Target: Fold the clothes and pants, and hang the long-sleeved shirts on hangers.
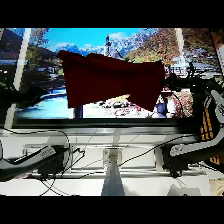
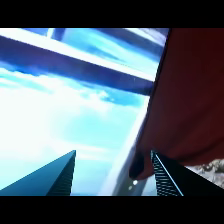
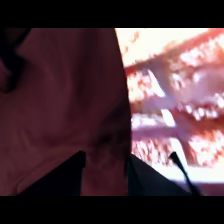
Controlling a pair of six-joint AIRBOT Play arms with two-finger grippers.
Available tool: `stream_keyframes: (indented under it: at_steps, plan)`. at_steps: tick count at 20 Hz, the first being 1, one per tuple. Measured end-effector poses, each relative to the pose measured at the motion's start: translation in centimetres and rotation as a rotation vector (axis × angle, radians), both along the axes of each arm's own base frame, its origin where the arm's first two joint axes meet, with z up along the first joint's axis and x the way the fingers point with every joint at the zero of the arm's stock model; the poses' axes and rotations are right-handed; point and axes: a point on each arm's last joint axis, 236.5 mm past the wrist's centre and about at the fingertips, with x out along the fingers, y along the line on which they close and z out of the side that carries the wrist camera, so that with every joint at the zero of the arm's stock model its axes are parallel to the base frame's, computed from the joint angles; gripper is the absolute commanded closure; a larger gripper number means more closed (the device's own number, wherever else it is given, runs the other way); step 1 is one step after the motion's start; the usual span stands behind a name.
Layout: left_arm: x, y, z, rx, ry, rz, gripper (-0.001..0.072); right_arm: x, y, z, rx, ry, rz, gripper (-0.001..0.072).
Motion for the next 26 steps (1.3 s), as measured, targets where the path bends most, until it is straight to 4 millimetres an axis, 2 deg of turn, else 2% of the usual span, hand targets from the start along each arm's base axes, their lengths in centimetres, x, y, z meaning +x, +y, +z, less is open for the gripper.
stream_keyframes:
  at_steps: [4,5,6,13,19,20,22,24,26]
  plan:
    - [-2.6,-2.2,-0.9,-0.055,0.058,-0.031,0.0204,0.4,-0.1,0.0,-0.01,-0.016,-0.006,0.0515]
    - [-3.2,-2.7,-1.2,-0.069,0.073,-0.037,0.0204,0.4,0.1,0.0,-0.01,-0.018,0.001,0.0552]
    - [-3.6,-3.1,-1.4,-0.08,0.086,-0.042,0.0204,0.5,0.4,0.0,-0.011,-0.021,0.01,0.07]
    - [-5.3,-5.0,-2.6,-0.106,0.118,-0.099,0.0205,1.0,2.8,0.0,-0.041,-0.051,0.078,0.0695]
    - [-5.0,-8.4,-4.5,-0.077,0.13,-0.244,0.0205,1.2,3.3,-0.1,-0.05,-0.057,0.089,0.0695]
    - [-4.9,-9.0,-5.1,-0.07,0.135,-0.266,0.0257,1.1,3.3,-0.1,-0.048,-0.056,0.092,0.0695]
    - [-4.3,-10.1,-5.8,-0.071,0.131,-0.279,0.0432,1.0,3.5,0.0,-0.042,-0.054,0.098,0.0695]
    - [-3.3,-10.6,-6.2,-0.068,0.112,-0.264,0.0503,0.9,3.7,0.0,-0.037,-0.051,0.104,0.0694]
    - [-2.4,-10.6,-6.5,-0.052,0.089,-0.243,0.0645,0.7,4.0,0.3,-0.027,-0.05,0.117,0.0695]
